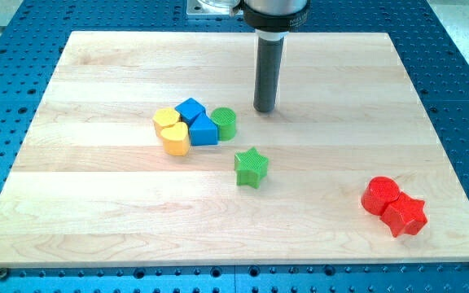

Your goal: Place your arm diagonally top right to the green star

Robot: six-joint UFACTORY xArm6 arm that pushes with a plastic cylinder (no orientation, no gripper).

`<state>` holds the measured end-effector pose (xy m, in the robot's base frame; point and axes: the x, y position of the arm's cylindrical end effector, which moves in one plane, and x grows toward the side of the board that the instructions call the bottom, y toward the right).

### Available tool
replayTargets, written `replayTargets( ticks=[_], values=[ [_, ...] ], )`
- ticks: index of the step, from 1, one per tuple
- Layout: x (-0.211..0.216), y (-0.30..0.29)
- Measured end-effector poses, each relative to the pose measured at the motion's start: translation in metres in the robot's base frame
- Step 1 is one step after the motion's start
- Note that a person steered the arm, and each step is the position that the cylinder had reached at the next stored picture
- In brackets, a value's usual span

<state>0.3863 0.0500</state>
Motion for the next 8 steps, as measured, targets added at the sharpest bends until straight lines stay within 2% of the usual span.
replayTargets(
  ticks=[2, 3, 4, 8],
  values=[
    [0.005, -0.025],
    [0.005, 0.015],
    [0.005, 0.026],
    [0.011, 0.032]
  ],
)
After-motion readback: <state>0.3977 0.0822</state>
